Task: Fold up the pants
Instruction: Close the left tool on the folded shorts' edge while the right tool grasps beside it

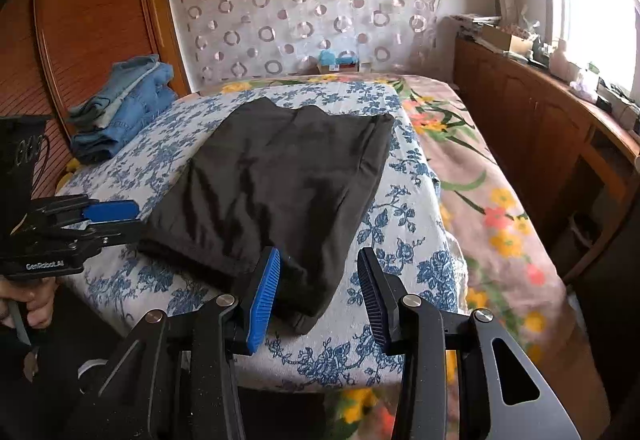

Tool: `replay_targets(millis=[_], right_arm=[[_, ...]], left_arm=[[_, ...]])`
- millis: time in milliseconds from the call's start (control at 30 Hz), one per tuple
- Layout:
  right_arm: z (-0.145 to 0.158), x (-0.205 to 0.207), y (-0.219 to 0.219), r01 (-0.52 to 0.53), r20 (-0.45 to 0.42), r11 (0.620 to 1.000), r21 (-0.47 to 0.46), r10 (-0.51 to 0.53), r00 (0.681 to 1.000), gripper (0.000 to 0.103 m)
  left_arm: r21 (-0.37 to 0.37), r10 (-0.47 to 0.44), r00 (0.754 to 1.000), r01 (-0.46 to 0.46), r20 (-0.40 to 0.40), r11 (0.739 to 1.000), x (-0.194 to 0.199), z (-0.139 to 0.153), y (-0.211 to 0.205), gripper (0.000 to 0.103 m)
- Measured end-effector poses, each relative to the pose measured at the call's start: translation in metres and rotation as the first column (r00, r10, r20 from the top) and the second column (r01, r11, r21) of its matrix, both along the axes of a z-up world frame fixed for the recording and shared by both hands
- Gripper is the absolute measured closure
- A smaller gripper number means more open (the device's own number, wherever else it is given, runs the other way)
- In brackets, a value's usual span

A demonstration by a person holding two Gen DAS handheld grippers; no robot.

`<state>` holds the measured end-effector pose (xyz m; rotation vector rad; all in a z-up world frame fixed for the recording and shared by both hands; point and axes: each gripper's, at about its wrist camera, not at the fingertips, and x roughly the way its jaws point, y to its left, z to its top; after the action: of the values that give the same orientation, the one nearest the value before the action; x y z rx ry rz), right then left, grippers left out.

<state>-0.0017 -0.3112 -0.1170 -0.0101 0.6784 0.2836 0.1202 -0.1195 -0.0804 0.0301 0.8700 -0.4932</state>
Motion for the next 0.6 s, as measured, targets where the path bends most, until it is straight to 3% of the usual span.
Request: replay_targets(millis=[133,233,267,300,367,400,600], right_arm=[[-0.004,0.003,0.002,0.001,-0.016,1.000,0.001,-0.001,1.000,0.061],[-0.005,0.003,0.000,0.002,-0.020,1.000,0.009,-0.002,1.000,0.061],[-0.005,0.003,-0.001,0.003,-0.020,1.000,0.013,-0.003,1.000,0.061],[-0.006,0.003,0.000,0.005,-0.022,1.000,0.018,-0.005,1.000,0.061],[-0.006,0.002,-0.001,0.009,-0.024,1.000,0.024,-0.008,1.000,0.061],[-0.006,0.001,-0.002,0.009,-0.024,1.000,0.027,-0.009,1.000,0.061],[-0.004,-0.007,-0.004,0.009,-0.015,0.999,0.051,-0.009,1.000,0.061]], left_arm=[[0.047,0.004,1.000,-0.003,-0.029,0.999,0.009,-0.011,-0.005,0.057],[0.020,0.009,0.999,-0.008,-0.042,1.000,0.010,-0.012,-0.002,0.057],[0.018,0.007,0.999,-0.006,-0.040,1.000,0.009,-0.012,-0.002,0.060],[0.012,-0.006,0.999,0.006,-0.040,1.000,0.007,-0.012,-0.003,0.073],[0.011,-0.010,1.000,0.010,-0.025,1.000,0.003,-0.009,-0.003,0.086],[0.022,0.002,1.000,-0.001,-0.005,1.000,0.000,-0.006,-0.002,0.089],[0.006,0.003,1.000,-0.003,0.006,1.000,-0.007,0.003,0.004,0.089]])
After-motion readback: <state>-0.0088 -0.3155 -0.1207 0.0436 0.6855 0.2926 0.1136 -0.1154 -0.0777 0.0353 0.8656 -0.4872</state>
